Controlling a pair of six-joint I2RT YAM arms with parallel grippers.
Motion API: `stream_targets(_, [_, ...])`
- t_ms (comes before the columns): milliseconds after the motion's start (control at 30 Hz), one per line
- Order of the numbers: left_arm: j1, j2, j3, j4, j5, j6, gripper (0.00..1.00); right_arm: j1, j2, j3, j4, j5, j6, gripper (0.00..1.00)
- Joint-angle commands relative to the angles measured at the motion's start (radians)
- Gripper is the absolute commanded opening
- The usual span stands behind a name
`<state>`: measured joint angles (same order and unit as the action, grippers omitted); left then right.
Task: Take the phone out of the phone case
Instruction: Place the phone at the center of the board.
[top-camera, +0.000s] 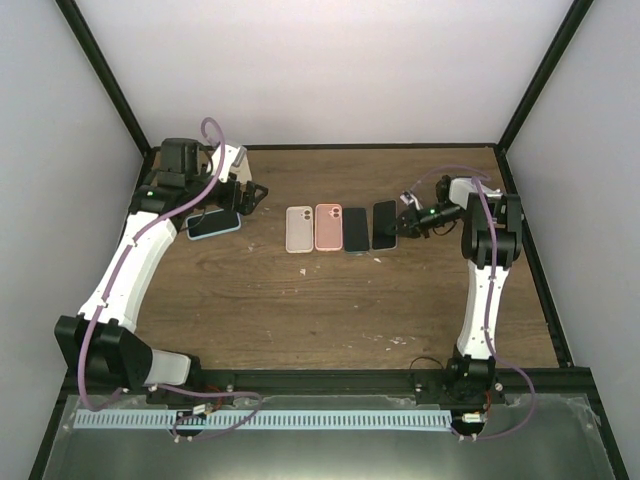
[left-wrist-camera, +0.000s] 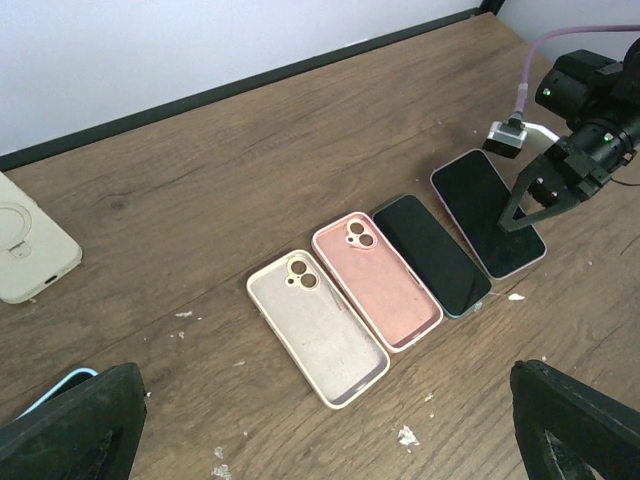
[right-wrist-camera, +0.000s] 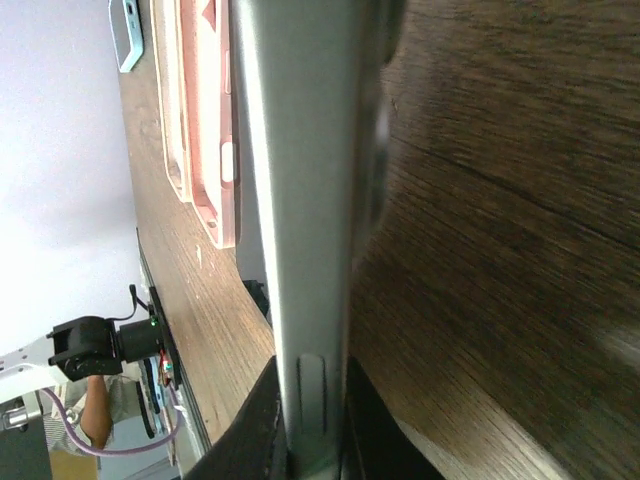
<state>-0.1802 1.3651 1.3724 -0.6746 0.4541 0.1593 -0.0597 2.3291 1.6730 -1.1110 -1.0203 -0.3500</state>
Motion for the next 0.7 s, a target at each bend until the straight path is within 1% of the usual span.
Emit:
stream_targets(0, [0.002, 0.007, 0.026, 0.003, 0.013, -0.006, 1.0, -0.01, 0.017, 0.04, -0.016, -0.052, -0.006, 0.09])
stream_targets(200, [0.001, 0.006, 0.021, 0.006, 0.012, -0.007, 1.0, -0.008, 0.008, 0.041, 0.004, -0.043, 0.013, 0.3])
stream_targets(533, [0.001, 0.007, 0.017, 0.009, 0.011, -0.01, 1.0, 0.017, -0.021, 0.036, 0.045, 0.026, 0.036, 0.46])
stream_targets(667, [0.001, 0.005, 0.012, 0.011, 0.009, -0.01, 1.0, 0.034, -0.026, 0.042, 0.051, 0.034, 0.039, 0.5])
